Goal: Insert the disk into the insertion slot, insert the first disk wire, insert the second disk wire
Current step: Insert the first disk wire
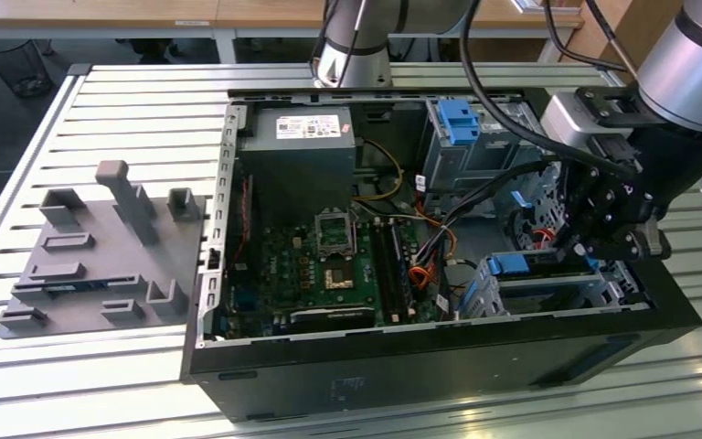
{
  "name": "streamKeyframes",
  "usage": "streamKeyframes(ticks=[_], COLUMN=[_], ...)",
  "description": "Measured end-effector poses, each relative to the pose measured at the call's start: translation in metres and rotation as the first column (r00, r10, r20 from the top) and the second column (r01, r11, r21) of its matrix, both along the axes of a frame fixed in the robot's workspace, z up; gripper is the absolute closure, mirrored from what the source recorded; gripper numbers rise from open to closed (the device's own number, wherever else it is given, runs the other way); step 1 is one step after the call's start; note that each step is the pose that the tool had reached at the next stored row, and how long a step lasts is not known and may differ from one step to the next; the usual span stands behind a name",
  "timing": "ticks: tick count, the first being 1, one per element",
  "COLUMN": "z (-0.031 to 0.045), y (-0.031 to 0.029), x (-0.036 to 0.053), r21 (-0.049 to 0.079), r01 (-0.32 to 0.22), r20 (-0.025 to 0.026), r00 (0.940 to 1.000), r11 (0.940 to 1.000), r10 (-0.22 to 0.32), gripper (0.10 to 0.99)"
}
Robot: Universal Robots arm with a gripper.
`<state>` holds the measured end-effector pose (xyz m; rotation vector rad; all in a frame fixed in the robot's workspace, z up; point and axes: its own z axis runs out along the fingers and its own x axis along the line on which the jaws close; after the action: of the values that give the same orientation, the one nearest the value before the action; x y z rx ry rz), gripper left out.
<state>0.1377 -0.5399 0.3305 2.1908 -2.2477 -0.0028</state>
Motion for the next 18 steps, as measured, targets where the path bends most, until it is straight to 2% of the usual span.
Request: streamKeyframes(ticks=[8, 9, 10, 11, 12, 18], z=[0.0075, 0.0078, 0.0080, 0.0083, 0.0085, 0.0099], y=[0.0000, 0.0000, 0.0000, 0.0000, 0.0000, -0.0001], x=[0.0000, 0.0000, 0.0000, 0.0000, 0.0000, 0.0000], r21=[0.000, 0.000, 0.001, 0.000, 0.000, 0.000], r01=[0.000, 0.000, 0.000, 0.000, 0.000, 0.000], r20=[-0.0001, -0.0001, -0.0001, -0.0001, -0.0001, -0.0001], r00=[1.0000, 1.0000, 1.0000, 1.0000, 1.0000, 1.0000], r11=[1.0000, 1.0000, 1.0000, 1.0000, 1.0000, 1.0000], r10=[0.000, 0.000, 0.000, 0.000, 0.000, 0.000], gripper=[0.847, 0.863, 0.925, 0.925, 0.980, 0.980])
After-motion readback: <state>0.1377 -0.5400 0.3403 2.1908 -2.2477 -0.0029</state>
